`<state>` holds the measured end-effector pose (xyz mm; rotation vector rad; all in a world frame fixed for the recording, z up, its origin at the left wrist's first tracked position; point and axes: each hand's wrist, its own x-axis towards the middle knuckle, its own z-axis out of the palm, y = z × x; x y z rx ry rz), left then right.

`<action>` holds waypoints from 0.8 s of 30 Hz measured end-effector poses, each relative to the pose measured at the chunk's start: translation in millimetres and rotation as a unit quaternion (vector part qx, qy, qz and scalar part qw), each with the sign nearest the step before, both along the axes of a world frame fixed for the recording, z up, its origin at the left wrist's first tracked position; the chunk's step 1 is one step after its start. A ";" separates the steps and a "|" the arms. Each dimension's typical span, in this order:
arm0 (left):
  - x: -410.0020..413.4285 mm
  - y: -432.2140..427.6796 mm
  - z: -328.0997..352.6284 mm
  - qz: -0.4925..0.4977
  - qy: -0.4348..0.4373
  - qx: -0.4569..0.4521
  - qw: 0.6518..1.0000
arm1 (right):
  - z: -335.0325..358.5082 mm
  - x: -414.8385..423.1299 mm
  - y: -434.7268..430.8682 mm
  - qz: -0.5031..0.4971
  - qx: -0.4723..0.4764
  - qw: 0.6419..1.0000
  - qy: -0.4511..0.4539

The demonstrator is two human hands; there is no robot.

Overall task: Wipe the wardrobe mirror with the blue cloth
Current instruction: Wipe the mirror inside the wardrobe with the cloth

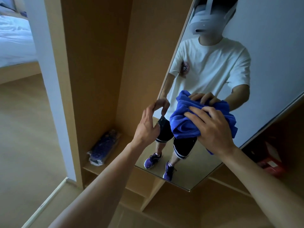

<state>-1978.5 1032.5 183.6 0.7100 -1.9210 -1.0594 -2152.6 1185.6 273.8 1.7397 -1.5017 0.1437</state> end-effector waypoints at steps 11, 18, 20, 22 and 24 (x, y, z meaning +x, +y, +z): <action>10.0 -3.6 -5.0 -0.026 -0.008 -0.017 0.999 | 0.8 41.5 -38.0 0.005 -0.060 0.998 -0.033; 21.2 -12.8 -1.0 -0.059 -0.016 -0.022 0.998 | -51.6 44.7 -35.3 0.006 0.047 0.999 -0.016; 21.3 -12.3 0.0 -0.061 -0.014 -0.028 0.998 | -33.9 45.0 -37.1 0.012 0.022 1.000 -0.019; 21.4 -9.6 3.1 -0.051 -0.027 -0.009 0.998 | -3.9 45.9 -41.0 0.016 -0.024 0.999 -0.028; 23.5 -8.3 11.0 -0.050 -0.049 0.028 0.997 | 30.0 47.0 -48.1 0.017 -0.073 0.997 -0.033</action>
